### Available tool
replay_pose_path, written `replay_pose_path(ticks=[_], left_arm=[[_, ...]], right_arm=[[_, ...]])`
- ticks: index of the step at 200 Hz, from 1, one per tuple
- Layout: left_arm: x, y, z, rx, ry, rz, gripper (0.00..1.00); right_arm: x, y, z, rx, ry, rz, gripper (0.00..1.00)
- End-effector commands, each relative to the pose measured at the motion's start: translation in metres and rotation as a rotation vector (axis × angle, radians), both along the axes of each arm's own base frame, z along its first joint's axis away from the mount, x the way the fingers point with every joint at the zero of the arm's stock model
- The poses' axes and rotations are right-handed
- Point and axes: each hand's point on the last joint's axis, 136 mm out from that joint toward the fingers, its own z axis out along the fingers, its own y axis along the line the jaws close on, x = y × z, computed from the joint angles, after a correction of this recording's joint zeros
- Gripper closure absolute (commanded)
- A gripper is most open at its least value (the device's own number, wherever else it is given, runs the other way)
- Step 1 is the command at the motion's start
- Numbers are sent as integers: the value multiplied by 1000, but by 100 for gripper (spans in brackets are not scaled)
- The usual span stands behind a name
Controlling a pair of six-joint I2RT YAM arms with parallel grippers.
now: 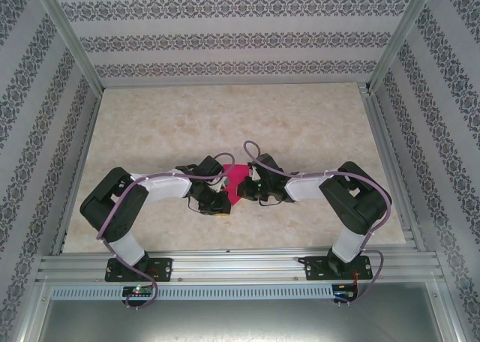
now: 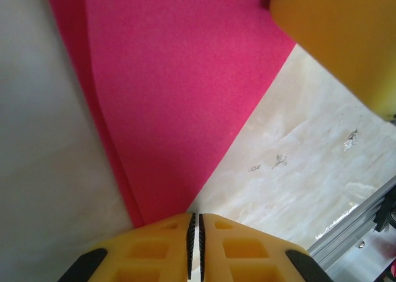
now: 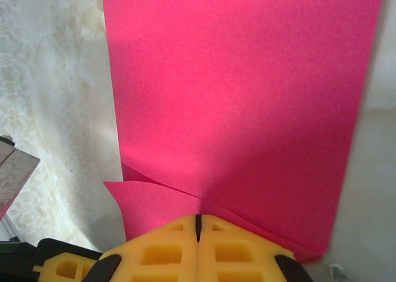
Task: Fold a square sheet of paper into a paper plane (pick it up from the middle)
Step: Third fold the triangle at the center of the table.
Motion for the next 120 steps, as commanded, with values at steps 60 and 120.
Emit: replay_pose_path(ticks=[60,120], left_arm=[[-20,32,1,58,16,71,86],[22,-2,50,-160,-112,160,83]], right_arm=[[-8,-26,-33,-163,55,-11,98],[-9,-25,-34,-165,58,-18,98]])
